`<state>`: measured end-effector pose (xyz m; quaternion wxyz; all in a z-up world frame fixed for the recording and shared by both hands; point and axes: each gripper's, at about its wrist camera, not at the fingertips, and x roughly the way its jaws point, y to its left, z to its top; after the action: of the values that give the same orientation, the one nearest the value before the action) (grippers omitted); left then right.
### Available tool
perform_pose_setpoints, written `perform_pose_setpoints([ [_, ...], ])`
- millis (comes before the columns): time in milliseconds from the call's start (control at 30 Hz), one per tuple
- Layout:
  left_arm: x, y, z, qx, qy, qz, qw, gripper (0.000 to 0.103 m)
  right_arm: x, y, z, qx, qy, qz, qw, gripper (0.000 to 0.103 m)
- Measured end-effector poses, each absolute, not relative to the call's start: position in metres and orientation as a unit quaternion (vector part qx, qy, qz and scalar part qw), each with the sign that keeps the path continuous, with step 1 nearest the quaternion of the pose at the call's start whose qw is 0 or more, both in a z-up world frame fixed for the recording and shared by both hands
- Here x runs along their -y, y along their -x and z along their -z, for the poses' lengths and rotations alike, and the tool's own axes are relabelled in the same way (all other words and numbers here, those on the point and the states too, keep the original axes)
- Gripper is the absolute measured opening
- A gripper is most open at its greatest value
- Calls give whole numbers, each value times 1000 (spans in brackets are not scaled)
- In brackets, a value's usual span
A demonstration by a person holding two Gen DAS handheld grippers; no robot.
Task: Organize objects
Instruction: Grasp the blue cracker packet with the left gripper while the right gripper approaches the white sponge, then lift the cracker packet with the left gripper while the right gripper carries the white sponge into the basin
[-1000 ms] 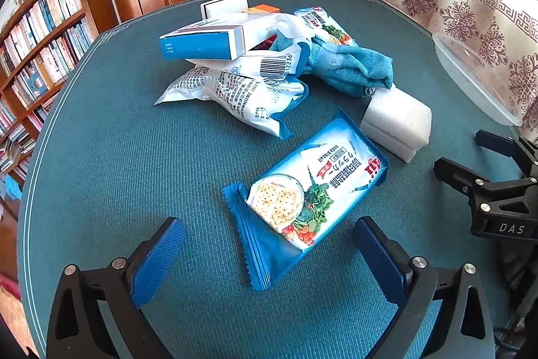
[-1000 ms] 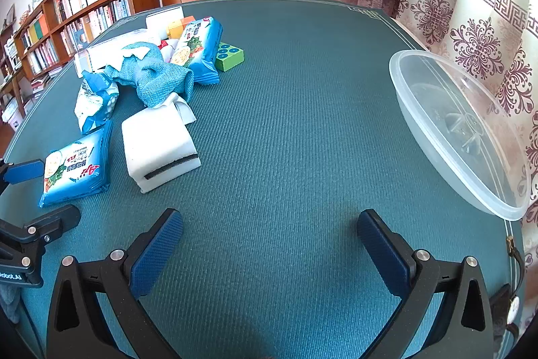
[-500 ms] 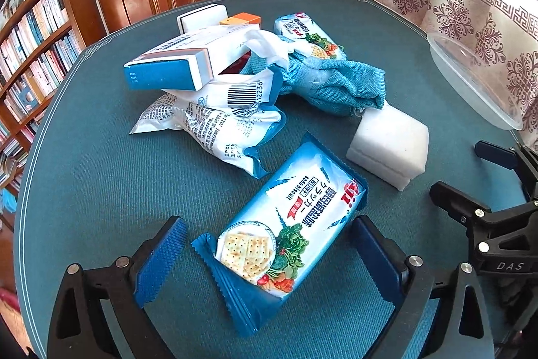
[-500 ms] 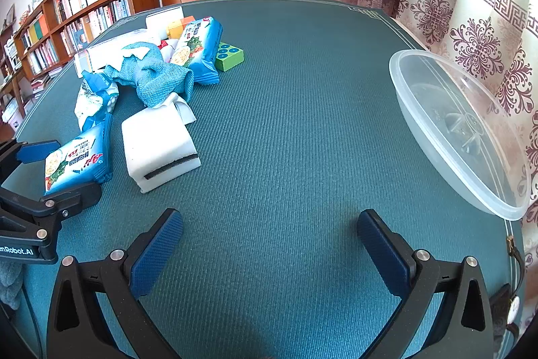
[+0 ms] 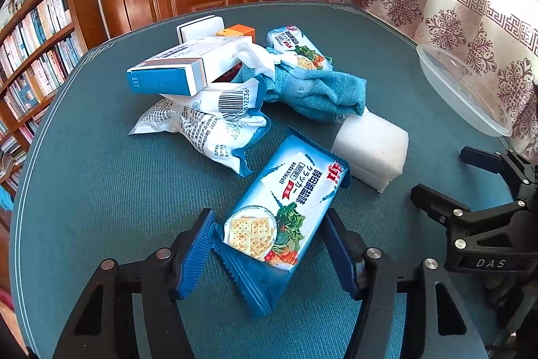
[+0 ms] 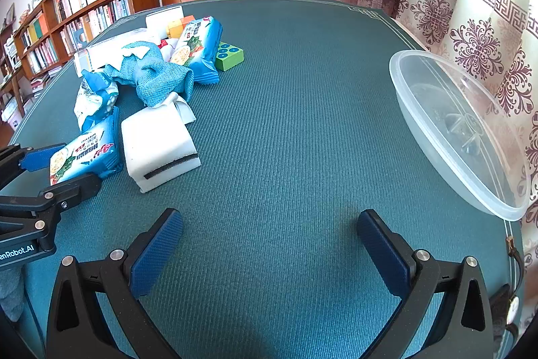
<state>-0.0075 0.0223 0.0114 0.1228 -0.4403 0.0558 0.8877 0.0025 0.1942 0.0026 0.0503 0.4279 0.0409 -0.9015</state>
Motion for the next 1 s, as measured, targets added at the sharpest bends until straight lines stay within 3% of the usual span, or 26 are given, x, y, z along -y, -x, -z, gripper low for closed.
perform_pose_setpoints([
  [733,-35,4,-11,-48,438,-888,132,62,-194,-3,-3,-39,-426,902,55,103],
  [867,-33,3,-12,-43,432,-890,136,46,-196,-9,-7,-24,-418,903,98,103],
  [1000,-25,0,-14,-31,430,-893,129,45,-191,-10,-10,-17,-415,900,131,96],
])
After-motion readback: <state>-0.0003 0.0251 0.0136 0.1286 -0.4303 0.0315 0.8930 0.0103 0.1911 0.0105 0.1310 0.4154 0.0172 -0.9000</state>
